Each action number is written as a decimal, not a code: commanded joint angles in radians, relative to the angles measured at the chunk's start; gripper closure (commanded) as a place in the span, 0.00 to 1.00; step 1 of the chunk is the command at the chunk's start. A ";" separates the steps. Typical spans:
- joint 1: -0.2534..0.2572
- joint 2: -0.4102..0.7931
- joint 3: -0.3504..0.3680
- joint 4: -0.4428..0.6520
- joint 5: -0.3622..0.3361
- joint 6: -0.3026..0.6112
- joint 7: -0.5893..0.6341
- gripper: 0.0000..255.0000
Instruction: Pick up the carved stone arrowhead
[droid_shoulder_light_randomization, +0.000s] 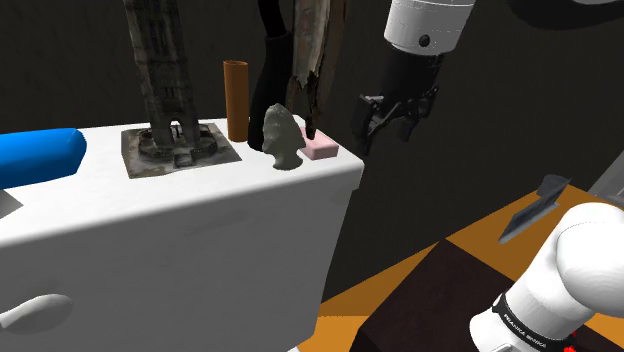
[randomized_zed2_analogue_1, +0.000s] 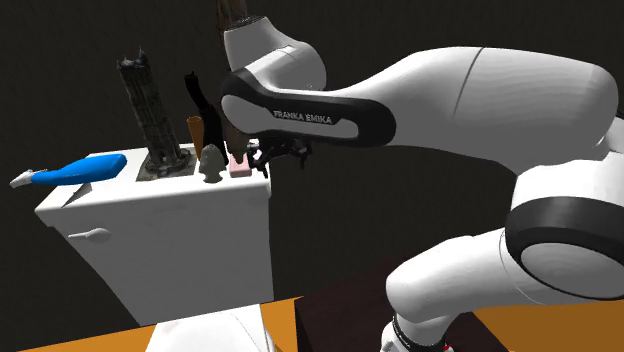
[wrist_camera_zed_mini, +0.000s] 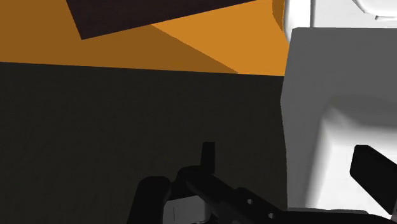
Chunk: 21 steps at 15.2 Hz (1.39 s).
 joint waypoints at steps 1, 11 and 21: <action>-0.008 0.045 0.060 0.054 -0.020 0.015 0.065 0.00; -0.086 0.375 0.413 0.395 -0.306 -0.004 0.420 0.00; -0.080 0.442 0.468 0.351 -0.387 0.063 0.521 0.00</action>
